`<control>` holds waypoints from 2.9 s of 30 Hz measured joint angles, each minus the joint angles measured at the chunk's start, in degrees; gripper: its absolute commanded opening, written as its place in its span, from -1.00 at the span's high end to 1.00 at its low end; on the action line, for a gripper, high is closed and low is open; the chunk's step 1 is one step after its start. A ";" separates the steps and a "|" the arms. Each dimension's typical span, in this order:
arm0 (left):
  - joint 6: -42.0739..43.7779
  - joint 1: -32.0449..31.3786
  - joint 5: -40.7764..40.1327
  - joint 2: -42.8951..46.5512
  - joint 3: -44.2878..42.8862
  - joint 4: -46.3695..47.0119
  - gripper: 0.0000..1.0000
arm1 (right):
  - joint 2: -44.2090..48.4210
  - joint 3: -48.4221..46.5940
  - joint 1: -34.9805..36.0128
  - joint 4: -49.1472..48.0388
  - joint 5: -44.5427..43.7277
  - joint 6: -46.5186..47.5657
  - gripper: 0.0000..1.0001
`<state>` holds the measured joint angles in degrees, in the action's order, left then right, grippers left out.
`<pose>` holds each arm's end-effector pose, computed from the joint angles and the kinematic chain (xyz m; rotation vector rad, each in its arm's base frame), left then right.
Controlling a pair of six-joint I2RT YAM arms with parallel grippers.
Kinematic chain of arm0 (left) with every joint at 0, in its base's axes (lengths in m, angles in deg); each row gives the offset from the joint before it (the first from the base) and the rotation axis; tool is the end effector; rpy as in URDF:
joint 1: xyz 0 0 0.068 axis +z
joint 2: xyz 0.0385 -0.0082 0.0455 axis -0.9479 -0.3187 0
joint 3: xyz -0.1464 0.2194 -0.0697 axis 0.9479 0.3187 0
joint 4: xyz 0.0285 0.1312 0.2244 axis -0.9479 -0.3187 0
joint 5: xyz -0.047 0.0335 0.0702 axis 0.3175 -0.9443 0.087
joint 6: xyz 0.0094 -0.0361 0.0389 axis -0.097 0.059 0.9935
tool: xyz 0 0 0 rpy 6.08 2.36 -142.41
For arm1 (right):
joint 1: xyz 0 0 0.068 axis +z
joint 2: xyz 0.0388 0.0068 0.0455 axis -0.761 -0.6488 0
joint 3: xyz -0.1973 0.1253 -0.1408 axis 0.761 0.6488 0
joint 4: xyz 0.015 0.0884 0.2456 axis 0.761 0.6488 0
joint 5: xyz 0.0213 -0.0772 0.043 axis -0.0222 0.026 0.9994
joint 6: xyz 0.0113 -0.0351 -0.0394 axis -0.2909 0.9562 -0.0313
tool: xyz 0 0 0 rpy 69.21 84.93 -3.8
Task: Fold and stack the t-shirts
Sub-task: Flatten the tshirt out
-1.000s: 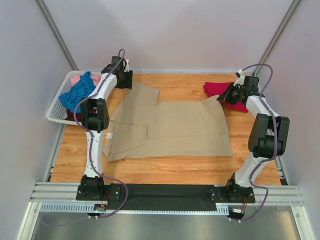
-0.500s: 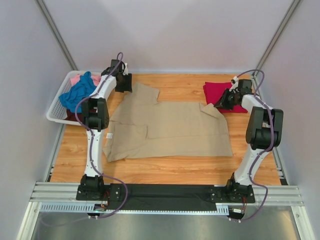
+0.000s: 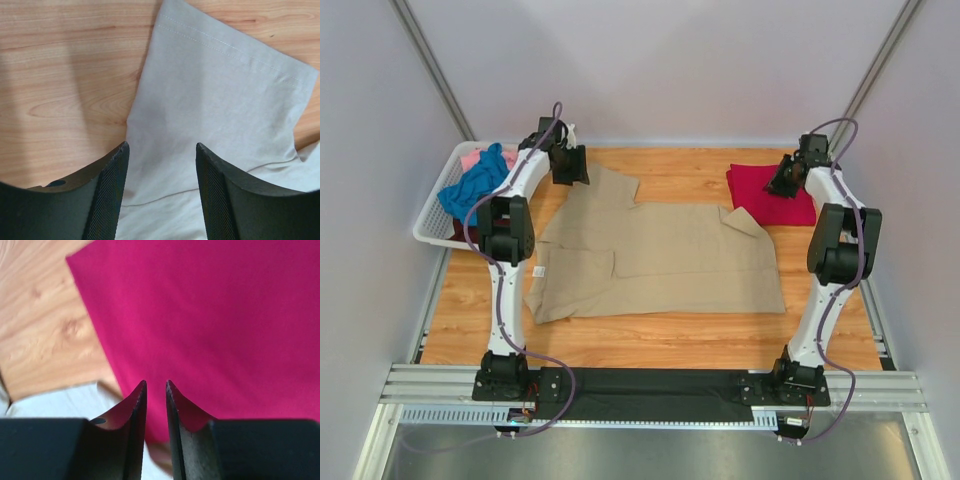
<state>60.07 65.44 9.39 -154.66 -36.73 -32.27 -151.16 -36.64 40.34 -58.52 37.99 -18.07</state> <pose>0.5308 -0.0640 0.1930 -0.0218 2.5467 -0.4190 0.4542 -0.0646 0.2072 0.5777 2.4511 0.4085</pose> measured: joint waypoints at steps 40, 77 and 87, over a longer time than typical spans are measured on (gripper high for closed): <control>1.01 0.00 1.16 7.17 1.99 -2.36 -0.33 | -18.05 -22.99 -7.91 1.20 -1.77 -1.99 0.32; 0.13 0.09 4.39 9.29 0.70 -4.74 -0.33 | -5.60 5.25 -4.85 -5.97 13.31 10.01 0.84; -0.57 0.24 0.83 4.42 -0.15 -4.83 -0.33 | -3.82 8.57 -4.85 -6.54 16.22 9.86 0.99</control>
<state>59.51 65.68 10.22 -150.24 -36.89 -37.10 -154.98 -28.07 35.49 -65.05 54.21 -8.21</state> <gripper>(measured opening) 0.665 0.009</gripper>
